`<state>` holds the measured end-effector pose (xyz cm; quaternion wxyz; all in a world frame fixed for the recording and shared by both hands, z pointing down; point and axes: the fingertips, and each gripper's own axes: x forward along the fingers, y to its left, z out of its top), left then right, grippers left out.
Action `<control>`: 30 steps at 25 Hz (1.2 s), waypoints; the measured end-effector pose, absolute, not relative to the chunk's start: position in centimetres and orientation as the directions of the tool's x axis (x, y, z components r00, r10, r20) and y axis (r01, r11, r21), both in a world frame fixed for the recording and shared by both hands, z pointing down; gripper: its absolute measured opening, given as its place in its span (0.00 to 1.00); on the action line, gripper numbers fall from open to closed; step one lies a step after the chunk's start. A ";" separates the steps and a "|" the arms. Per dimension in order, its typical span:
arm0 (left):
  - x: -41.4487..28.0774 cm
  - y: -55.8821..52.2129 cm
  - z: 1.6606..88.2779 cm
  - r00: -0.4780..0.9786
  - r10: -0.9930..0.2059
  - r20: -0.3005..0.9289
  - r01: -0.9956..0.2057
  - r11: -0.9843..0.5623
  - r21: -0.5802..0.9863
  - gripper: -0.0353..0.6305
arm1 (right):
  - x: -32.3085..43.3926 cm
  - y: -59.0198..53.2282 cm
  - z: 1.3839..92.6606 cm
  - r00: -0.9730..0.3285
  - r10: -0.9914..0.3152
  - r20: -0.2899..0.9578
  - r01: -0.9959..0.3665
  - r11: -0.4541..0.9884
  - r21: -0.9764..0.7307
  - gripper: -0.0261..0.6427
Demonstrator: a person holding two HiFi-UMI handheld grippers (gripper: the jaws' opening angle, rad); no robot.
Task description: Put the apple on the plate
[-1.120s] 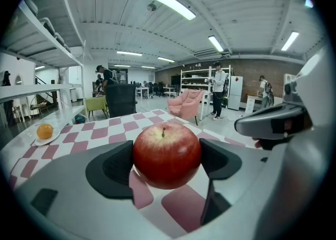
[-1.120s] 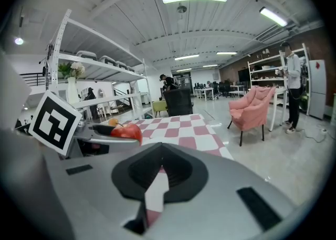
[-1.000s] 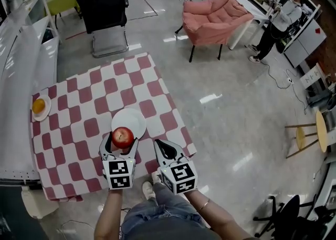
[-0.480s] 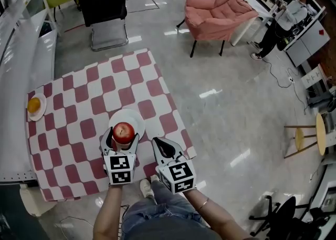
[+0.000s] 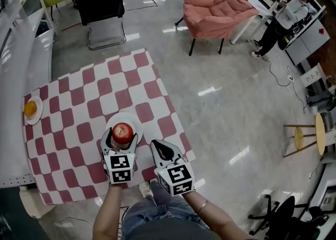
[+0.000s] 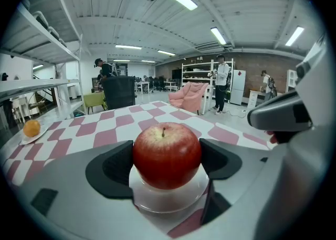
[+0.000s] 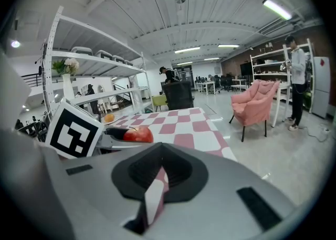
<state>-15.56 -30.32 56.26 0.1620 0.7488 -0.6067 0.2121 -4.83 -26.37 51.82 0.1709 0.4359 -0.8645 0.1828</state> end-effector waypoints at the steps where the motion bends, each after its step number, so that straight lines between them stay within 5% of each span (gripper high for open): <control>1: -15.5 -30.5 56.4 0.171 -0.840 0.516 -0.978 -0.208 -0.016 0.66 | -4.7 -26.5 51.9 -0.561 -0.691 0.457 -0.817 0.552 -0.167 0.06; 30: -15.0 -32.2 58.0 0.137 -0.845 0.516 -0.973 -0.213 -0.090 0.66 | -3.7 -28.1 53.1 -0.560 -0.671 0.485 -0.816 0.548 -0.185 0.06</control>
